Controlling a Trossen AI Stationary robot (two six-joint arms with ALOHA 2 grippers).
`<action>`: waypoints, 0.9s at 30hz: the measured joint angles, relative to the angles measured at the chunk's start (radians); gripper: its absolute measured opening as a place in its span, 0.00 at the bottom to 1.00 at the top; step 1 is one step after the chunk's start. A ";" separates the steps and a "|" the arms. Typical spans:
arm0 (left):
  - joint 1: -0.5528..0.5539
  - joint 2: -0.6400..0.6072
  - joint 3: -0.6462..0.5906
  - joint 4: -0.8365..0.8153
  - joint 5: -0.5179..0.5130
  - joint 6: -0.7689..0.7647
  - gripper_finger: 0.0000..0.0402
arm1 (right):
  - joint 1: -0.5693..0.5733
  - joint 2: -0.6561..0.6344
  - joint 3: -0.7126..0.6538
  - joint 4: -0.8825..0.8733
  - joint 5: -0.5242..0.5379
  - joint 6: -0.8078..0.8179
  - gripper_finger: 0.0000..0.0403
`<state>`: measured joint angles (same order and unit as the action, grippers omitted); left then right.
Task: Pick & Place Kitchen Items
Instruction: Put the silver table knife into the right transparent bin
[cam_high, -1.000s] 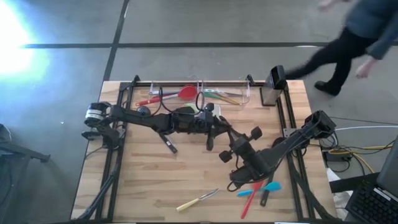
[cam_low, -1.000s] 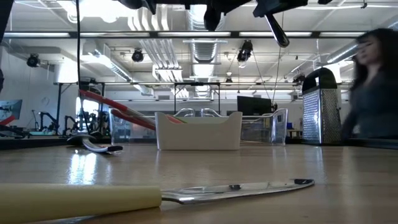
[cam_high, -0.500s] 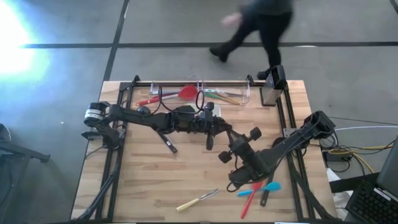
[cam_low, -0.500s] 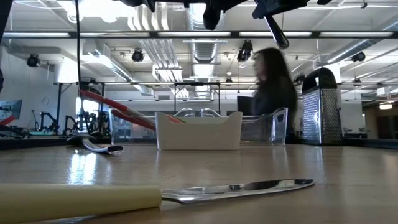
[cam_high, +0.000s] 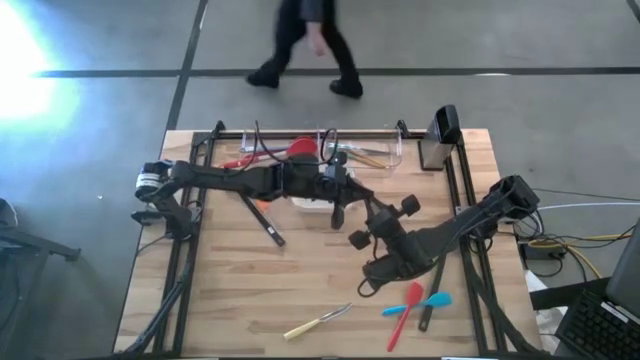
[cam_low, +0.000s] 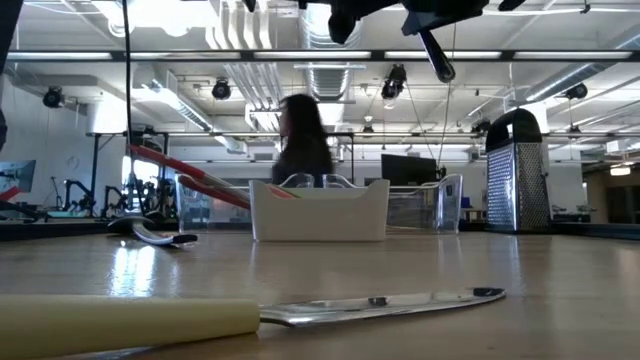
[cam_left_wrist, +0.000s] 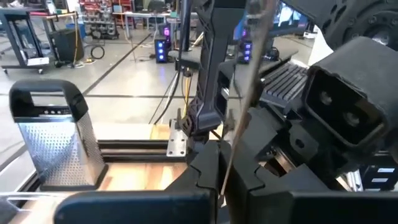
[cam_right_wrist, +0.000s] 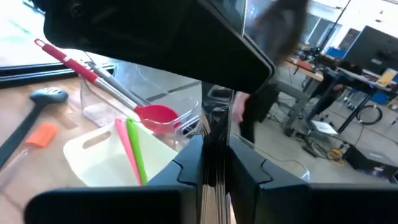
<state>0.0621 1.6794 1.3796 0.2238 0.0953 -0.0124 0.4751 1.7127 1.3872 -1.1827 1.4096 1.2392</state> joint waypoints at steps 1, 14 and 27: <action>0.000 0.001 0.000 -0.001 -0.001 0.006 0.02 | -0.002 -0.002 0.001 0.000 0.000 -0.001 0.15; 0.084 0.007 -0.008 -0.195 -0.014 0.043 0.02 | 0.007 -0.104 0.034 -0.015 -0.105 -0.180 0.57; 0.117 0.003 0.154 -0.771 -0.008 0.233 0.02 | 0.133 -0.268 -0.051 -0.008 -0.291 -0.316 0.60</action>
<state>0.1791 1.6825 1.5334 -0.5471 0.0871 0.2207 0.6082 1.4447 1.3363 -1.1903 1.1189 0.9227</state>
